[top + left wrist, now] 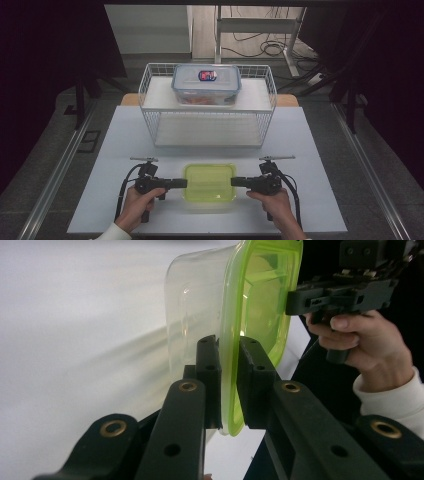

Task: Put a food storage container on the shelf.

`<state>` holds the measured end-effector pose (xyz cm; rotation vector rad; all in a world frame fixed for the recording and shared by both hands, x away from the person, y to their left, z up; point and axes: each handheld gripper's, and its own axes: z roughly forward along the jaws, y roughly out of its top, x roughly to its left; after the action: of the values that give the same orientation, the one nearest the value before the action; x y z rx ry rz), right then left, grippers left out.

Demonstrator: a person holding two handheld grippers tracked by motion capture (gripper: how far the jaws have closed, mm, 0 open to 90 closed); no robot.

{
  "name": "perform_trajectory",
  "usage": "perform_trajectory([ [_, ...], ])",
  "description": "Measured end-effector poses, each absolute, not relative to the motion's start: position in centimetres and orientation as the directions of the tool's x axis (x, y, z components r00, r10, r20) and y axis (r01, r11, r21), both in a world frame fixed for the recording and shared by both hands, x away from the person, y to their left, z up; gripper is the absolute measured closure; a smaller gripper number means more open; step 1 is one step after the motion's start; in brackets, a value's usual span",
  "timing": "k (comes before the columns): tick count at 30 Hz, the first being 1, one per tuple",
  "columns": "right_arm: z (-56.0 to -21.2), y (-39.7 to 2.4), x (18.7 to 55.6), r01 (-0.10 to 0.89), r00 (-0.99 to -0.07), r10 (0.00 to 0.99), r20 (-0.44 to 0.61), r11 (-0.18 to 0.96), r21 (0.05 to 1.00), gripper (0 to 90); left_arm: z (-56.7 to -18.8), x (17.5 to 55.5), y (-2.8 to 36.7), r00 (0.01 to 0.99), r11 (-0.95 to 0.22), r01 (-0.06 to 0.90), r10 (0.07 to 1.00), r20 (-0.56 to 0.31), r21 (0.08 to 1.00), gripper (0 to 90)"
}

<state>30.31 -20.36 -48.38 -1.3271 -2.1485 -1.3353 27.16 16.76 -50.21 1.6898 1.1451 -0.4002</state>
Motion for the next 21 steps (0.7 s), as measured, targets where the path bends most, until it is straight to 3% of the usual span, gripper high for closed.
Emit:
perform_trajectory([
  [4,-47.1,-19.9,29.8,0.771,-0.593,0.564,0.575,0.192,0.607,80.0,-49.0,26.7,16.9,0.526,-0.044,0.807,0.507,-0.683,0.589,81.3],
  [21,-43.1,-19.7,28.7,0.663,-0.686,0.537,0.491,0.183,0.726,80.2,-45.6,25.6,17.3,0.592,-0.028,0.746,0.486,-0.643,0.666,81.3],
])
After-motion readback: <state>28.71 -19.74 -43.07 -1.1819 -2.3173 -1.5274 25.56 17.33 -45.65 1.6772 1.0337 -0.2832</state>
